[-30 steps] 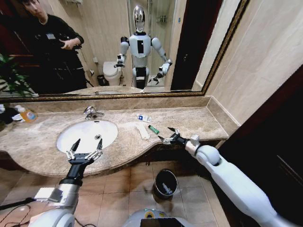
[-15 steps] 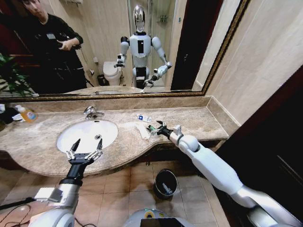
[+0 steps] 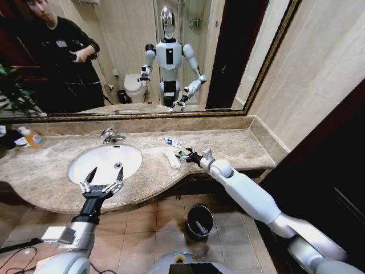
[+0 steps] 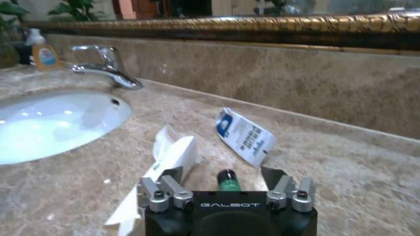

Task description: Pick up the trash from the sink and place it in the trash bin.

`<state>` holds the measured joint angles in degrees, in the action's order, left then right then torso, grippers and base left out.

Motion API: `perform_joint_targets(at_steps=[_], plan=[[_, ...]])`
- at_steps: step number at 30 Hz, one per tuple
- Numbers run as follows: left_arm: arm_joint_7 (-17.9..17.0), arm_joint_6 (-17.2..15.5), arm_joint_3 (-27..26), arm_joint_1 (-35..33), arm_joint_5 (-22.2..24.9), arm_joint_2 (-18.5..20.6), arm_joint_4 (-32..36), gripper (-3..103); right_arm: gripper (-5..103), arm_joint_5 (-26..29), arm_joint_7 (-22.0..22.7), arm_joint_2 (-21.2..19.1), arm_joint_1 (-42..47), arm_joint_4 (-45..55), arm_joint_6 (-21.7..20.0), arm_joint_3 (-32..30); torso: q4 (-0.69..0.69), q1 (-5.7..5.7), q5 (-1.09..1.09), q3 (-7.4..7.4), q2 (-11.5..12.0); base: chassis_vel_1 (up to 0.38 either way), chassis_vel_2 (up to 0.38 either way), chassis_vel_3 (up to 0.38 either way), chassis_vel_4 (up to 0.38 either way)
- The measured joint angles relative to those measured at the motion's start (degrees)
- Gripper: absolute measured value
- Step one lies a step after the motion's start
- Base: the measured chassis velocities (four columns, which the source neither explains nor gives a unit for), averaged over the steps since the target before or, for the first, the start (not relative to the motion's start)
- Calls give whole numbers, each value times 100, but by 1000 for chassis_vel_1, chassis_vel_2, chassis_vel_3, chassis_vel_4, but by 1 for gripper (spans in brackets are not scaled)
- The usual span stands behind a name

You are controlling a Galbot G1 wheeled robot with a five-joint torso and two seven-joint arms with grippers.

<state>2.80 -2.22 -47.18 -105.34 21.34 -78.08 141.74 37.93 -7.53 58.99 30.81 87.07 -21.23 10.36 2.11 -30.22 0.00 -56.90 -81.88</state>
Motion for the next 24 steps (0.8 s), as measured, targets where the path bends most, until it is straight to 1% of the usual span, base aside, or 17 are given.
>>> perform_joint_targets(at_steps=[1, 2, 3, 11, 15, 16, 18, 19, 22, 24], plan=[[0, 0, 0, 0, 0, 0, 0, 100, 79, 0, 0, 0, 0, 0, 0, 0, 0, 0, 0, 0, 0, 0, 0, 0, 0], [0, 0, 0, 0, 0, 0, 0, 100, 75, 5, 1, -29, -1, -8, -11, -4, 0, 0, 0, 0, 0, 0, 0, 0, 0], [0, 0, 0, 0, 0, 0, 0, 100, 73, 6, 1, -54, -1, -9, -19, -8, 0, 0, 0, 0, 0, 0, 0, 0, 0], [0, 0, 0, 0, 0, 0, 0, 100, 70, -5, -2, -84, 34, -16, -82, -5, 0, 0, 0, 0, 0, 0, 0, 0, 0], [0, 0, 0, 0, 0, 0, 0, 100, 73, -13, 0, -71, 45, -39, -95, -1, -1, 0, 0, 0, 0, 0, 0, 0, 0], [0, 0, 0, 0, 0, 0, 0, 100, 76, -16, 5, -51, 45, -78, -95, -2, 0, 0, 0, 0, -1, 0, 0, 0, 0], [0, 0, 0, 0, 0, 0, 0, 100, 76, -19, 12, -37, 45, -113, -95, -3, 0, 0, 0, 0, -1, 0, 0, 0, 0], [0, 0, 0, 0, 0, 0, 0, 100, 73, -28, 17, -23, 45, -157, -94, -3, 0, 0, 0, 0, -1, 0, 0, 0, 0], [0, 0, 0, 0, 0, 0, 0, 100, 59, -41, 16, -3, 49, -223, -83, -4, 0, 0, 0, 0, -1, 0, 0, 0, 0], [0, 0, 0, 0, 0, 0, 0, 100, 57, -42, 11, 8, 55, -241, -76, -7, 0, 0, 0, 0, -1, 0, 0, 0, 0]])
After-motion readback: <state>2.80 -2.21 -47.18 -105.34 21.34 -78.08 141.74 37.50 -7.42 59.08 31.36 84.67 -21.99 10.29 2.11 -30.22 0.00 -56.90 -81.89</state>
